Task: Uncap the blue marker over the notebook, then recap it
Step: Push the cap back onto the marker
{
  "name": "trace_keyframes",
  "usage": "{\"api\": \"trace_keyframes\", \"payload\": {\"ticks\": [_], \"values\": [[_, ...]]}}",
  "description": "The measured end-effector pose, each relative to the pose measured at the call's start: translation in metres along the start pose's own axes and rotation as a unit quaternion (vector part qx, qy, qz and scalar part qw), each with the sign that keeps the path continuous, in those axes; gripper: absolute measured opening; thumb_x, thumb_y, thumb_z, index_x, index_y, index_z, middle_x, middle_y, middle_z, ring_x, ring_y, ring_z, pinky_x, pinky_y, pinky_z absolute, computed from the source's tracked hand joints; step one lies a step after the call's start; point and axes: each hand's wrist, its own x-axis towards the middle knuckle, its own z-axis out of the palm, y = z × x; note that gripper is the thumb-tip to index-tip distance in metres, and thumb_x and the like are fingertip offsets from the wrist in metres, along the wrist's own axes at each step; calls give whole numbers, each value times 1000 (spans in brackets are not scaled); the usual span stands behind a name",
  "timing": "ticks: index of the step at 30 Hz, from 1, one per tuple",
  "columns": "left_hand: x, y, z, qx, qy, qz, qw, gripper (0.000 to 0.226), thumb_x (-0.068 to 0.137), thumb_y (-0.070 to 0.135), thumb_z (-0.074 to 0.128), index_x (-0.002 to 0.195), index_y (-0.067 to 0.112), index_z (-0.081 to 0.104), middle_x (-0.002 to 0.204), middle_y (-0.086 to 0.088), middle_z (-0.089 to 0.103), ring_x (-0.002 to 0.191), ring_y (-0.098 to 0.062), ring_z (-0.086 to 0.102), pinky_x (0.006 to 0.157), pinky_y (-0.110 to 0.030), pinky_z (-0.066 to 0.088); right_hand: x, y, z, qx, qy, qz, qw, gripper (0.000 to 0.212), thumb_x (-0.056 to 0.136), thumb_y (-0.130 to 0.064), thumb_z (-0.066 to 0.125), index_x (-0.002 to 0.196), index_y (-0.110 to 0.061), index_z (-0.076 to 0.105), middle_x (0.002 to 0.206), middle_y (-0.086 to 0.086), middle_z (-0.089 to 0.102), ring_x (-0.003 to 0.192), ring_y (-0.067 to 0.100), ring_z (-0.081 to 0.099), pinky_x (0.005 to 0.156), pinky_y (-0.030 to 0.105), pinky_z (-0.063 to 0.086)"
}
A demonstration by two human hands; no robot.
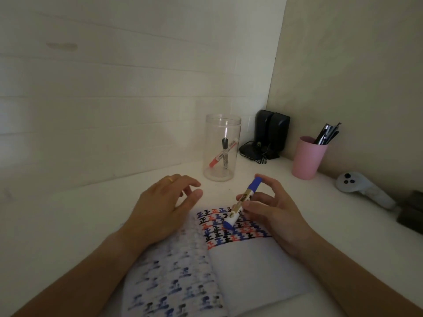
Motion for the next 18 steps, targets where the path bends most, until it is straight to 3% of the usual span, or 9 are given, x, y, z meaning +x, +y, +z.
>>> {"api": "trace_keyframes", "payload": {"ticks": [5,8,13,18], "values": [[2,-13,4,26,2,-34,999,31,96,55,42,114,37,60,99,16,62,89,-6,58,76,-31,46,4,3,-3,51,17,9,999,39,93,-1,62,126,-21,54,103,18,80,95,32,77,81,37,63],[3,-13,6,39,-4,-33,999,33,97,55,42,117,35,59,101,15,62,90,-7,58,76,-30,45,4,4,-4,13,36,-6,999,28,91,-6,67,117,-16,63,100,15,80,88,28,75,75,34,62],[4,-10,15,58,2,-18,998,38,96,56,41,115,31,62,99,10,66,88,-12,61,76,-32,49,2,5,-7,-17,58,-26,998,19,85,-5,72,103,-2,69,70,10,66,62,20,55,60,31,49],[0,-17,10,94,64,-10,993,43,94,56,37,106,27,66,90,6,69,82,-17,66,70,-36,52,-4,-27,7,-36,128,-107,985,17,82,2,73,96,0,65,83,16,78,73,28,72,71,35,55]]}}
